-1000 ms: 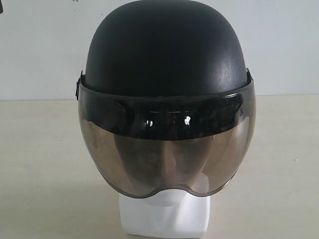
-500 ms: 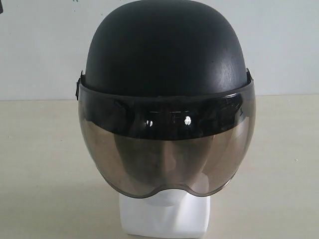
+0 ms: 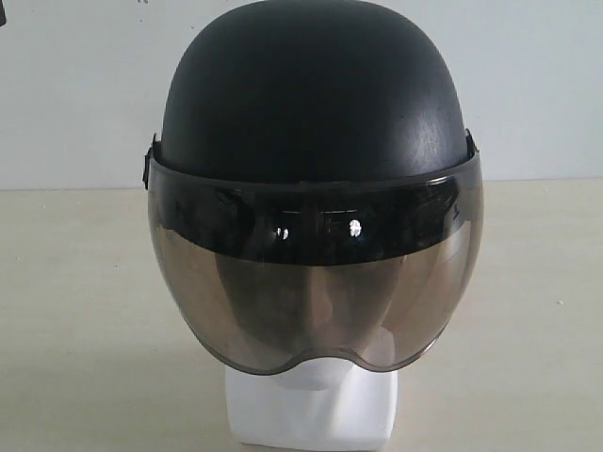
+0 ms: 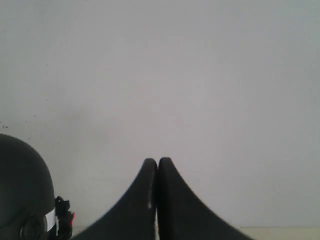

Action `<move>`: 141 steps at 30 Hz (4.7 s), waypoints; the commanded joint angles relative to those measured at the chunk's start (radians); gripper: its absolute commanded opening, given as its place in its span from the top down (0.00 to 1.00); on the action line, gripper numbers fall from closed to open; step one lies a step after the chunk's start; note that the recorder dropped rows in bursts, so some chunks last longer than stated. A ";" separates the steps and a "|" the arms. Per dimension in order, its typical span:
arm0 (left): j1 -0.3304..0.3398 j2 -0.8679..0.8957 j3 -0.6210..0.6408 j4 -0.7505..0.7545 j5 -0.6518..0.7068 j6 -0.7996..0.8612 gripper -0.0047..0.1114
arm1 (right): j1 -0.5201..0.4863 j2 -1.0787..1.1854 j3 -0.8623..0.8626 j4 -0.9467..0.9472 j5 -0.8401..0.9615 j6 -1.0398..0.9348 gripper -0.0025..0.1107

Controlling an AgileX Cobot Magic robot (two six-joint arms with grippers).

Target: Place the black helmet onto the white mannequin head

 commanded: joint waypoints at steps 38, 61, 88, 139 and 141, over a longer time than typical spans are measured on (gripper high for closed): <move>-0.002 -0.003 0.002 0.006 0.004 0.001 0.92 | -0.001 -0.203 0.432 -0.999 0.180 0.890 0.98; -0.002 -0.013 0.004 0.008 -0.006 0.001 0.92 | -0.001 -0.203 0.432 -0.998 0.180 0.895 0.98; 0.068 -0.855 0.436 -0.161 -0.314 -0.369 0.92 | -0.001 -0.203 0.432 -0.998 0.180 0.895 0.98; 0.189 -0.855 0.838 1.006 -0.039 -1.032 0.92 | -0.001 -0.203 0.432 -0.995 0.181 0.894 0.98; 0.199 -0.855 0.838 1.006 -0.039 -1.032 0.92 | -0.001 -0.203 0.432 -0.995 0.179 0.894 0.98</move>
